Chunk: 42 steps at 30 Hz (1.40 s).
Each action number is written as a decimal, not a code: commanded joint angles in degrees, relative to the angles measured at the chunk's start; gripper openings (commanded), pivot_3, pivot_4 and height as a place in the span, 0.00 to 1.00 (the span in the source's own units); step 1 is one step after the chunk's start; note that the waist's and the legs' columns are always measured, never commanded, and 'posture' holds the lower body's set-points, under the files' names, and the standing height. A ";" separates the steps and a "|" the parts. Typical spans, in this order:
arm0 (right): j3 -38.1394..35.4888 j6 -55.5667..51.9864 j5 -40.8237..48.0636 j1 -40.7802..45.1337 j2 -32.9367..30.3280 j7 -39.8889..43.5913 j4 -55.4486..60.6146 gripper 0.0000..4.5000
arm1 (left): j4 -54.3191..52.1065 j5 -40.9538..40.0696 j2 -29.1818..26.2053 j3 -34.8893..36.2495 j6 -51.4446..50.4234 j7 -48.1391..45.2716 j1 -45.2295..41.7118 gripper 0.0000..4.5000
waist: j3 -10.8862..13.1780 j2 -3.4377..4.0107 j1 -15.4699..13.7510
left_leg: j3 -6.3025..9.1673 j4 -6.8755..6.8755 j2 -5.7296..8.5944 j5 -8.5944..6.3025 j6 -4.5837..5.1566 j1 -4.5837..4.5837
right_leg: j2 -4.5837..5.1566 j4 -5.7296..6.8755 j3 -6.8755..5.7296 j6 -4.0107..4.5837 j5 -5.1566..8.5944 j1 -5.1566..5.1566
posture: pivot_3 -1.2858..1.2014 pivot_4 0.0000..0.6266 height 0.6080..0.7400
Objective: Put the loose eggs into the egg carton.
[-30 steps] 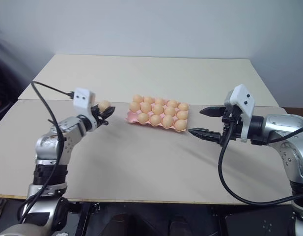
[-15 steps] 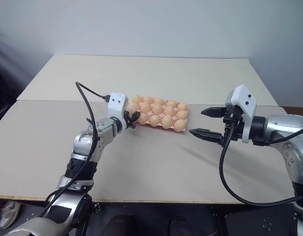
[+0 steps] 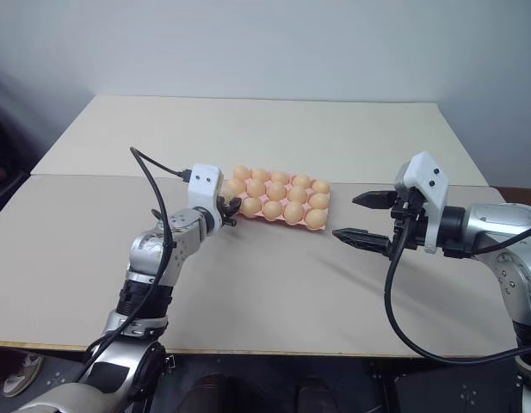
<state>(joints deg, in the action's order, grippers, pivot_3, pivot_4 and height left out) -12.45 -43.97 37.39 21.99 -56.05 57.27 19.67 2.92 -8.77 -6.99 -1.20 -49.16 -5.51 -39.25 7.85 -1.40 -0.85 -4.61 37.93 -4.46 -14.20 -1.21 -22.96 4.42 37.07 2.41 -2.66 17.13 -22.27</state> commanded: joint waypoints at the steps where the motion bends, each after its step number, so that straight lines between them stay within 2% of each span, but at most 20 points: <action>1: -1.85 0.09 1.14 1.06 -1.04 0.17 0.94 1.00 | -2.29 0.34 0.23 0.41 -0.72 0.46 -0.75 0.39 | 0.00 0.00 -0.01 | 0.01 0.00 0.00 0.00 0.00 0.00 | 0.00 0.00 0.00 0.00 0.00 0.00 | 0.52 0.24 1.00; 9: -1.90 0.09 1.23 0.99 -0.94 0.18 1.01 1.00 | -3.92 -0.24 -0.24 1.54 -2.71 0.16 -1.69 0.97 | 0.00 0.00 -0.02 | 0.00 0.00 0.00 0.01 -0.01 0.00 | 0.00 0.00 0.00 0.00 0.00 0.00 | 0.52 0.24 1.00; 10: -1.81 0.09 1.18 0.98 -0.94 0.17 1.05 1.00 | -4.86 -0.60 -0.40 1.81 -3.23 -0.11 -1.72 0.99 | 0.00 0.00 -0.04 | 0.01 0.00 0.00 0.01 -0.01 -0.01 | 0.00 0.00 0.00 0.00 0.00 0.00 | 0.52 0.24 1.00; 16: -1.37 0.46 0.90 1.44 -0.89 0.44 0.65 1.00 | -10.47 -1.60 -1.45 2.54 -6.78 -1.06 -1.93 0.99 | 0.00 0.00 0.00 | 0.01 0.00 0.00 0.02 -0.04 -0.02 | 0.00 0.00 -0.01 0.00 0.00 0.00 | 0.52 0.24 1.00; 20: -0.88 0.81 0.54 2.05 -0.77 0.61 0.07 1.00 | -18.50 -4.58 -4.91 5.01 -11.08 -4.32 -1.45 0.99 | 0.00 0.00 0.15 | 0.01 0.00 0.00 0.02 -0.03 0.00 | 0.00 0.01 0.00 0.00 0.00 0.00 | 0.52 0.24 1.00; 23: -0.86 1.42 0.13 1.95 -0.75 1.04 -0.94 1.00 | -26.21 -10.70 -12.01 9.77 -13.74 -12.00 2.75 0.99 | 0.00 0.01 0.42 | 0.01 -0.05 -0.03 0.04 -0.07 0.00 | -0.02 0.02 0.01 0.00 0.00 -0.03 | 0.52 0.24 1.00; 28: -1.79 3.32 -2.12 0.84 -2.20 2.13 -4.87 1.00 | -34.46 -24.50 -32.23 21.26 -13.64 -34.59 17.85 0.99 | 0.02 0.02 1.48 | -0.08 -0.12 -0.14 0.19 -0.33 0.06 | -0.06 0.03 0.03 0.01 0.01 -0.06 | 0.52 0.24 1.00; 32: -4.91 5.95 -4.33 -1.37 -6.31 5.42 -10.40 1.00 | -32.20 -31.61 -44.35 34.65 -10.51 -49.96 28.20 0.99 | 0.06 -0.05 0.63 | -0.10 -0.08 -0.10 0.01 -0.03 0.09 | 0.01 -0.04 -0.04 0.01 0.02 0.00 | 0.52 0.24 1.00; 36: -8.32 9.49 -6.58 -4.65 -9.93 8.28 -16.65 1.00 | -25.86 -31.11 -50.53 41.67 -5.90 -57.11 35.28 0.99 | 0.05 -0.02 0.14 | -0.12 -0.11 -0.11 -0.03 0.03 0.08 | 0.00 -0.10 -0.06 0.04 0.04 -0.02 | 0.52 0.24 1.00; 39: -9.50 11.19 -6.79 -6.33 -10.86 10.65 -19.47 1.00 | -23.27 -30.79 -52.51 43.33 -1.19 -61.50 38.77 0.99 | 0.05 -0.01 0.31 | -0.18 -0.12 -0.12 -0.04 0.04 0.12 | -0.02 -0.09 -0.01 0.05 0.05 -0.02 | 0.52 0.24 1.00; 42: -8.88 11.91 -6.93 -6.37 -10.10 10.82 -19.88 1.00 | -21.47 -31.35 -52.56 42.34 -0.93 -59.55 37.63 0.99 | 0.05 0.00 0.42 | -0.20 -0.12 -0.14 -0.04 0.04 0.15 | -0.04 -0.03 0.01 0.05 0.05 -0.02 | 0.52 0.24 1.00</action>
<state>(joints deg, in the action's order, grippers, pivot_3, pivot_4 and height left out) -19.59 -33.75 30.40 15.02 -65.79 67.54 -0.83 -18.90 -39.55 -58.44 40.18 -51.20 -65.65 -0.50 7.90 -1.40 -0.43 -4.81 37.81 -4.61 -14.24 -1.16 -22.80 4.38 37.05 2.44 -2.60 17.18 -22.29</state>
